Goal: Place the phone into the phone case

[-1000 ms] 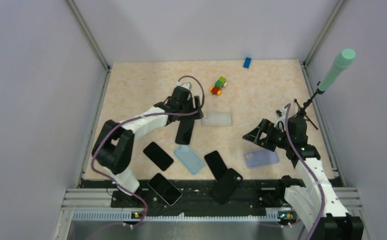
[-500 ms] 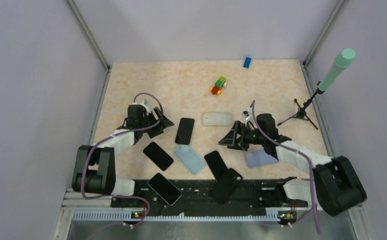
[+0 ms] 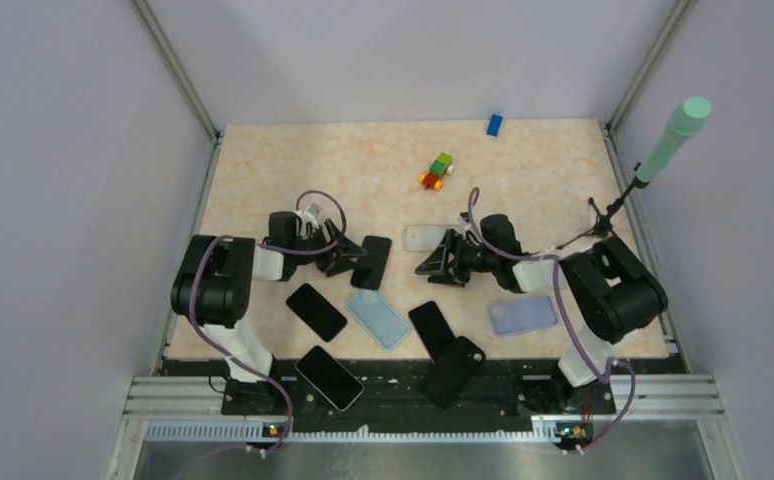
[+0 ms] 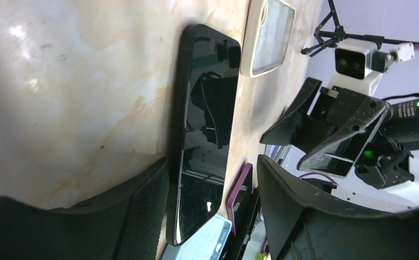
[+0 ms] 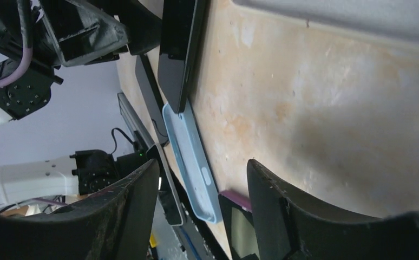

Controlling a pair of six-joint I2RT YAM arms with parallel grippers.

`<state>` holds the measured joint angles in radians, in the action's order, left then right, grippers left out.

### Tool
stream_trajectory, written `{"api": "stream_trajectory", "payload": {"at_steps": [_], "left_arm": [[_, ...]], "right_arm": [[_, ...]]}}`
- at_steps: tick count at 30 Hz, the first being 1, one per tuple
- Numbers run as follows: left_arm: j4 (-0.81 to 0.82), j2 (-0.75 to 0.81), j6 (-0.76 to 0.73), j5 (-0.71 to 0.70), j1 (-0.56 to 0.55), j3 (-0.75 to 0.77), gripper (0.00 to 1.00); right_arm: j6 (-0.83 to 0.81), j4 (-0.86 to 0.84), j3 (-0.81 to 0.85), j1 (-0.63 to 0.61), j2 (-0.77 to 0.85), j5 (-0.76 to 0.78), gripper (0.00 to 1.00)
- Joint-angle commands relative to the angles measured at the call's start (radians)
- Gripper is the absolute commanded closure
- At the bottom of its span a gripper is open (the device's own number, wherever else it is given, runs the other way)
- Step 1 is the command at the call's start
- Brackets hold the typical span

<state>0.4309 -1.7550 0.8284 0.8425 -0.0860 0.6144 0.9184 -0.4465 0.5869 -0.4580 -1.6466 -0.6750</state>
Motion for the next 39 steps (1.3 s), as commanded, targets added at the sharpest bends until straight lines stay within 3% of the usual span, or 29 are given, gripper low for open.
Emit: {"api": "stream_trajectory", "payload": {"at_steps": [1, 9, 17, 22, 25, 26, 33, 36, 39], "left_arm": [[0.021, -0.064, -0.019, 0.026, -0.038, 0.026, 0.38], [0.044, -0.106, -0.006, 0.050, -0.098, 0.062, 0.44], [-0.035, -0.085, -0.051, 0.069, -0.172, 0.110, 0.54], [-0.059, -0.054, -0.056, 0.064, -0.192, 0.129, 0.72], [-0.084, -0.033, -0.079, 0.044, -0.199, 0.139, 0.97], [-0.101, -0.015, -0.093, 0.031, -0.199, 0.135, 1.00], [-0.327, 0.220, -0.244, -0.131, -0.200, 0.138, 1.00], [-0.450, 0.362, -0.313, -0.210, -0.200, 0.148, 1.00], [-0.519, 0.501, -0.346, -0.251, -0.200, 0.139, 1.00]], "right_arm": [[0.040, -0.137, 0.080, -0.038, -0.113, -0.003, 0.43], [0.164, -0.300, 0.184, -0.128, -0.327, -0.015, 0.63], [0.170, -0.303, 0.208, -0.159, -0.349, 0.026, 0.66], [0.165, -0.319, 0.205, -0.159, -0.315, 0.022, 0.68], [0.150, -0.313, 0.201, -0.159, -0.287, 0.013, 0.68], [0.139, -0.306, 0.196, -0.159, -0.272, 0.014, 0.68], [-0.064, -0.049, 0.164, -0.158, -0.057, 0.066, 0.65], [-0.167, 0.098, 0.145, -0.159, 0.067, 0.128, 0.54], [-0.192, 0.137, 0.098, -0.157, 0.182, 0.142, 0.46]]}}
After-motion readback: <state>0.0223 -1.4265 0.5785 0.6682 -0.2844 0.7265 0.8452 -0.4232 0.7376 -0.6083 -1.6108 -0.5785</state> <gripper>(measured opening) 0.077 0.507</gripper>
